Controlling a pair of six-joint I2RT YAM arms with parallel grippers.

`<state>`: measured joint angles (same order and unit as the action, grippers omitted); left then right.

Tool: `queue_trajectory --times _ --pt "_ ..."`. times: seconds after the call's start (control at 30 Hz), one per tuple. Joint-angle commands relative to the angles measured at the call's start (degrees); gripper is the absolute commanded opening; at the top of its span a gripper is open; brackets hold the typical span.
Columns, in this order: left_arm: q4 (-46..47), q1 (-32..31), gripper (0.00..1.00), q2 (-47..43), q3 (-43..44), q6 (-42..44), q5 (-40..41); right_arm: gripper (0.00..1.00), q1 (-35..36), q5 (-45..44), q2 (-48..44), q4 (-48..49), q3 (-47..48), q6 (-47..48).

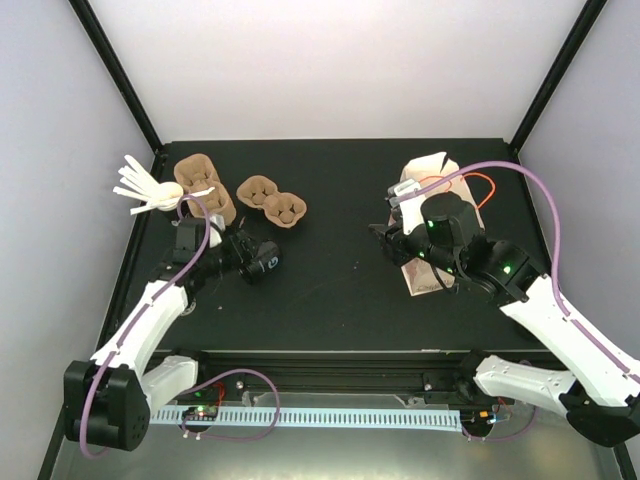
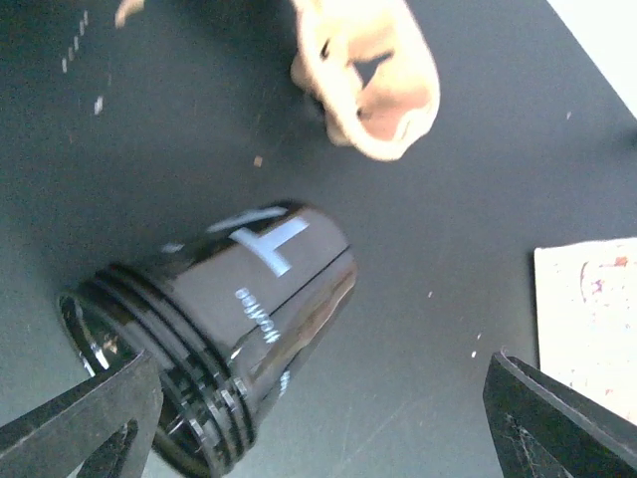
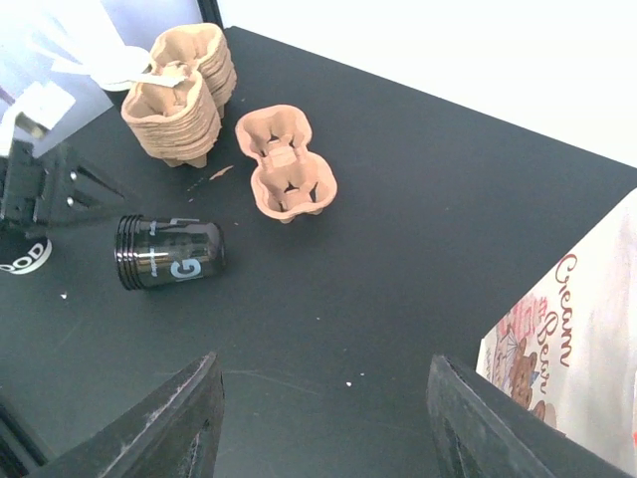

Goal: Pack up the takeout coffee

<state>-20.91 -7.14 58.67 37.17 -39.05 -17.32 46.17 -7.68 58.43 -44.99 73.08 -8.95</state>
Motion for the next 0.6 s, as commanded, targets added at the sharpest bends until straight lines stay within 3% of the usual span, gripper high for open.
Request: queue_trajectory --times 0.0,0.27,0.43,0.57 --pt "3.68 0.10 0.93 -1.15 -3.58 -4.73 -5.68 0.59 0.28 1.96 -1.48 0.64 -0.36 -0.26" --pt "8.79 0.02 0.90 2.39 -6.59 -9.07 -9.27 0.60 0.26 2.91 -2.18 0.41 -0.49 -0.86" --pt "16.94 -0.03 0.77 7.46 -8.57 -12.59 -14.04 0.61 0.24 2.99 -2.83 -0.02 -0.72 -1.07" --pt "19.93 -0.06 0.58 9.66 -8.18 -13.59 -14.53 0.61 0.27 2.23 -3.02 -0.61 0.14 -0.66"
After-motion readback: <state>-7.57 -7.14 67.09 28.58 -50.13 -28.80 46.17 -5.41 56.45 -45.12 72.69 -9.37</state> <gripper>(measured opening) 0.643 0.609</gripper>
